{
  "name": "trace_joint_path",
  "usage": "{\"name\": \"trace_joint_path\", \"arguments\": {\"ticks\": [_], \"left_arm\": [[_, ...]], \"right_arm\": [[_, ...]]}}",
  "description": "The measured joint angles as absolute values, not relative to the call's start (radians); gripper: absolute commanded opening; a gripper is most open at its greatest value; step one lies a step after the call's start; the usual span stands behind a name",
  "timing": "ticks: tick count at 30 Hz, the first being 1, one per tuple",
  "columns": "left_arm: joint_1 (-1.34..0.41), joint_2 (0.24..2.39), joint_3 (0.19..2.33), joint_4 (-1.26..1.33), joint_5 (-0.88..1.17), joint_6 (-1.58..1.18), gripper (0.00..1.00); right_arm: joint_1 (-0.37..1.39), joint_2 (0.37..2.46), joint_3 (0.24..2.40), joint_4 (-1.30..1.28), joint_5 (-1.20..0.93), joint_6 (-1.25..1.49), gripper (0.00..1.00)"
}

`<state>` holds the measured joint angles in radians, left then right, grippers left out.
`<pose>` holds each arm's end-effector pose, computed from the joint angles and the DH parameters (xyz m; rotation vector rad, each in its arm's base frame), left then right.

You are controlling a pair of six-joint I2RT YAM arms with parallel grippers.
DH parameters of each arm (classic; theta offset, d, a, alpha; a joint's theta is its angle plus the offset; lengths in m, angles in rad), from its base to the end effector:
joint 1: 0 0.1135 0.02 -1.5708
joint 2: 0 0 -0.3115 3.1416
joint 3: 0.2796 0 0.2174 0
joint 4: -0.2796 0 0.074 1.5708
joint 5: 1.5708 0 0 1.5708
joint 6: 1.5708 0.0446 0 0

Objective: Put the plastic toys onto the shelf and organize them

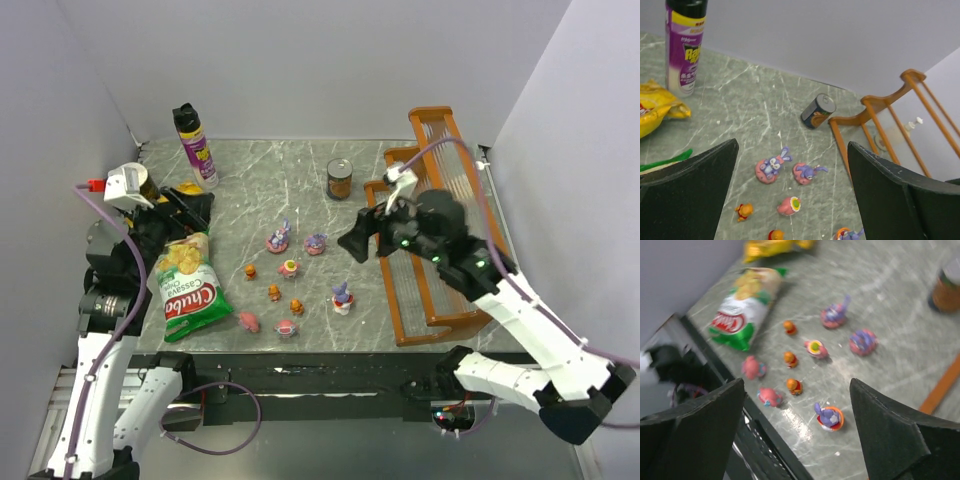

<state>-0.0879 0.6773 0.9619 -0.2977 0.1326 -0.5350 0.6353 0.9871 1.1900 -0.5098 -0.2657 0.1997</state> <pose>0.0783 -0.0128 0.4234 -0.2543 1.5949 -0.5893 0.1158 0.0999 0.4389 -0.6048 1.8541 0.8133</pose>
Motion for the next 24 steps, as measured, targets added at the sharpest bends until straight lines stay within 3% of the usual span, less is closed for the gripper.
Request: {"name": "trace_joint_path", "arguments": {"ticks": [12,24], "left_arm": [[-0.088,0.684,0.846,-0.348,0.096,-0.537,0.97],[-0.086,0.607,0.778,-0.357,0.071,-0.543,0.96]], "right_arm": [[0.978,1.145,1.101,-0.57,0.4,0.678,0.89],[1.032,1.373,1.153,-0.841,0.535,1.348,0.8]]}}
